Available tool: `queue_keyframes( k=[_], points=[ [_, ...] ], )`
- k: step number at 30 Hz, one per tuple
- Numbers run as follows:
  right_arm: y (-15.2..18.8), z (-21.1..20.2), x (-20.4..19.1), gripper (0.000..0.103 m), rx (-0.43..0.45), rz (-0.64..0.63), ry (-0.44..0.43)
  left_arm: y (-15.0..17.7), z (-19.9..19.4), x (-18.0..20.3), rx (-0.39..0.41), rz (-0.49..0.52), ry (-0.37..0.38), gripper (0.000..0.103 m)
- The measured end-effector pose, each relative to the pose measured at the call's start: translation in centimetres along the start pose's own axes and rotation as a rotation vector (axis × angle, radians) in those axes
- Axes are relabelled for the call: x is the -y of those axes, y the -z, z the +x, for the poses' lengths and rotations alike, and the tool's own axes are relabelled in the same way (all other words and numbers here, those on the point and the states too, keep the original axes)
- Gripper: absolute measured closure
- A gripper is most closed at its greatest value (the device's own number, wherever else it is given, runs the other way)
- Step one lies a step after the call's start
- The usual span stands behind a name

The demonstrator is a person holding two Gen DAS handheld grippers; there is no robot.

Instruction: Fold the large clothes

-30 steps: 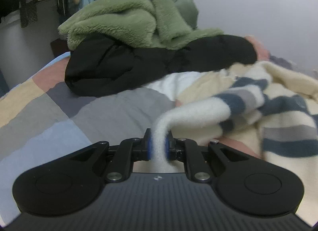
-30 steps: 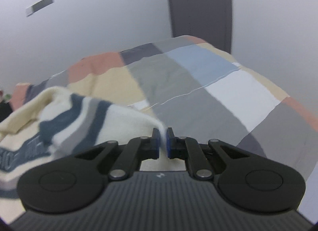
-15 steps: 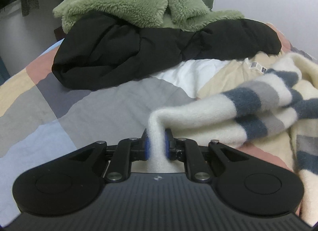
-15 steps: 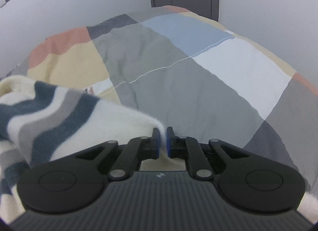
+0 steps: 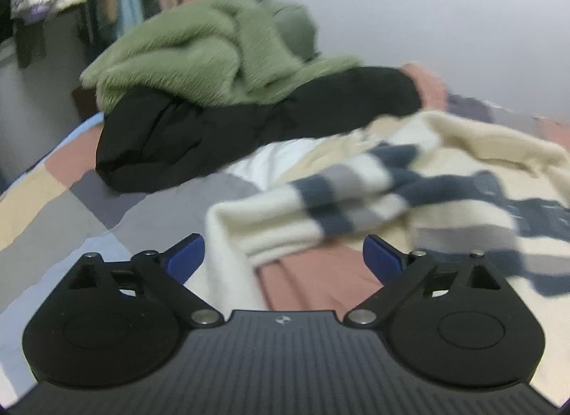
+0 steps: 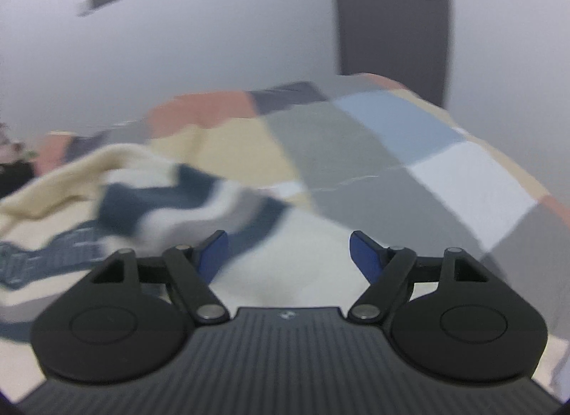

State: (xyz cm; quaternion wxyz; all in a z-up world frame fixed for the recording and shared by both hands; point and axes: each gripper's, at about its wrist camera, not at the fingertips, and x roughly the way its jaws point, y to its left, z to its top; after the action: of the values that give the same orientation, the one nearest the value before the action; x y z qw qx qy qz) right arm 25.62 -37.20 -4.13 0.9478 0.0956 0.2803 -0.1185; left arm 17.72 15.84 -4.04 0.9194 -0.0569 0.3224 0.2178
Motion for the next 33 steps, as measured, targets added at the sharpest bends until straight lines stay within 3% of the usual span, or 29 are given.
queue_keyframes(
  k=[6,10,15,19,26,31,33],
  points=[
    [0.8,-3.7,-4.9,0.026,-0.006,-0.083,-0.198,1.3,-7.5,3.5,0.034,0.036,0.085,0.000],
    [2.0,-5.2,-7.3,0.026,-0.031,-0.128,-0.281,2.1,-12.9,6.1,0.046,0.102,0.162,0.000],
    [3.2,-5.8,-9.0,0.026,-0.051,-0.188,-0.298,2.5,-19.3,8.9,0.019,0.148,0.262,0.000],
    [3.8,-5.3,-9.3,0.026,-0.092,-0.189,-0.315,2.1,-22.9,10.2,-0.056,0.125,0.348,0.000],
    [4.4,-3.4,-10.5,0.026,-0.160,-0.171,-0.361,0.7,-25.6,11.4,-0.134,0.092,0.400,0.000],
    [4.3,-0.7,-14.1,0.026,-0.185,-0.267,-0.455,-0.7,-24.4,11.6,-0.113,0.074,0.388,0.000],
    [4.0,1.0,-15.6,0.026,-0.187,-0.297,-0.463,-1.3,-22.7,11.7,-0.146,0.051,0.375,0.000]
  ],
)
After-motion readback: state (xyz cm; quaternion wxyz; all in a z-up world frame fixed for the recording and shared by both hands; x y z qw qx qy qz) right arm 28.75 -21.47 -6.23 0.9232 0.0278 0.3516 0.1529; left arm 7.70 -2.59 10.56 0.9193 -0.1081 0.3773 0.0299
